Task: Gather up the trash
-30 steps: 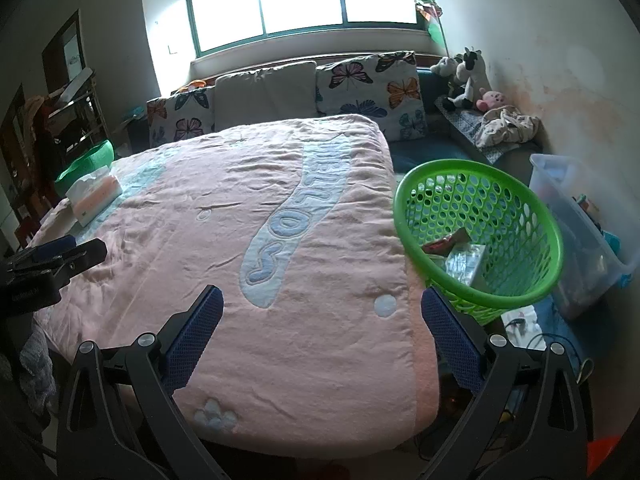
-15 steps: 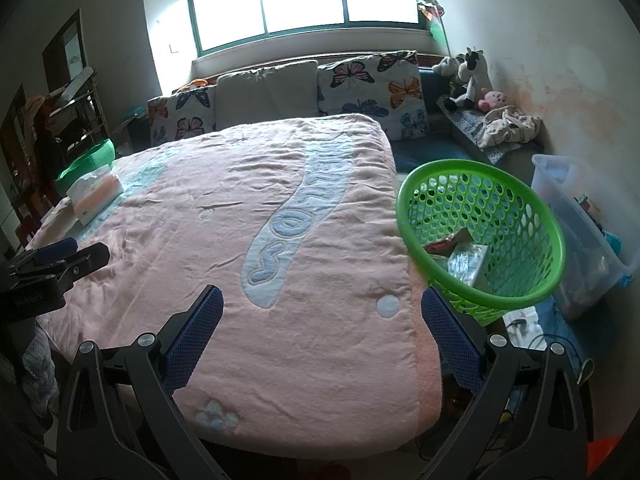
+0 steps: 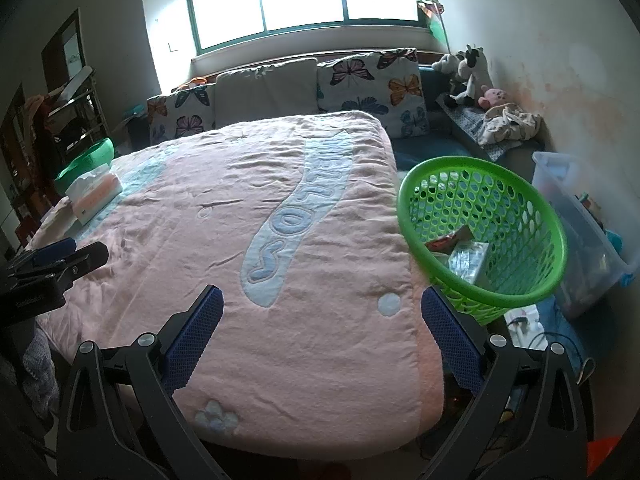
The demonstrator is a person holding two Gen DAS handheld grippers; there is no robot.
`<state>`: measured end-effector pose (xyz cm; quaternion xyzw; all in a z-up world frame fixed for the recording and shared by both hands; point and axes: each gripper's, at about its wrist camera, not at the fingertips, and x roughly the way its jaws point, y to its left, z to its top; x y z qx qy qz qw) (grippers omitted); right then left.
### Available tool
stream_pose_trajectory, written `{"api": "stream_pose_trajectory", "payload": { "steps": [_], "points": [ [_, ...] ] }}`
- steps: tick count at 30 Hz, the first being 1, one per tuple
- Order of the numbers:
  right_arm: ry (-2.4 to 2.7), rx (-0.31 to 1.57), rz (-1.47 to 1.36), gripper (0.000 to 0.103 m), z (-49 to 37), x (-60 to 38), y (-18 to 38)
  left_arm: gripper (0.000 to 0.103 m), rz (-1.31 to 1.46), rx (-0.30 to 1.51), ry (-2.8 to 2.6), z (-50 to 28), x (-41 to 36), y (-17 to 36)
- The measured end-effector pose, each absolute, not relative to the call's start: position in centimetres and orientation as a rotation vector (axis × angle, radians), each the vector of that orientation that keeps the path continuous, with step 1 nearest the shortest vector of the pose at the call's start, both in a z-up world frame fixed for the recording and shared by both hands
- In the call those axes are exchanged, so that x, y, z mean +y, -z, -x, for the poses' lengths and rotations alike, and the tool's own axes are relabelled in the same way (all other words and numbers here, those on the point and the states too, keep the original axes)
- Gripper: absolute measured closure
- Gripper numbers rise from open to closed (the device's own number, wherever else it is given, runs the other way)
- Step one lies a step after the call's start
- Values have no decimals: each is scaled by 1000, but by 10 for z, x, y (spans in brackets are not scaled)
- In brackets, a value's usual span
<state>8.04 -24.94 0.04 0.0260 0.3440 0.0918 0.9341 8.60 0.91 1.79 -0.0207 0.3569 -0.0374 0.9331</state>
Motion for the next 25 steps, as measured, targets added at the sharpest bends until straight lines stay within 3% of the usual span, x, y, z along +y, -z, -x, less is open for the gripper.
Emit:
{"api": "stream_pose_trajectory", "payload": {
  "steps": [25],
  "points": [
    [-189, 700, -67, 5, -78, -252, -1, 7, 23, 714, 55, -82, 2, -18]
  ]
}}
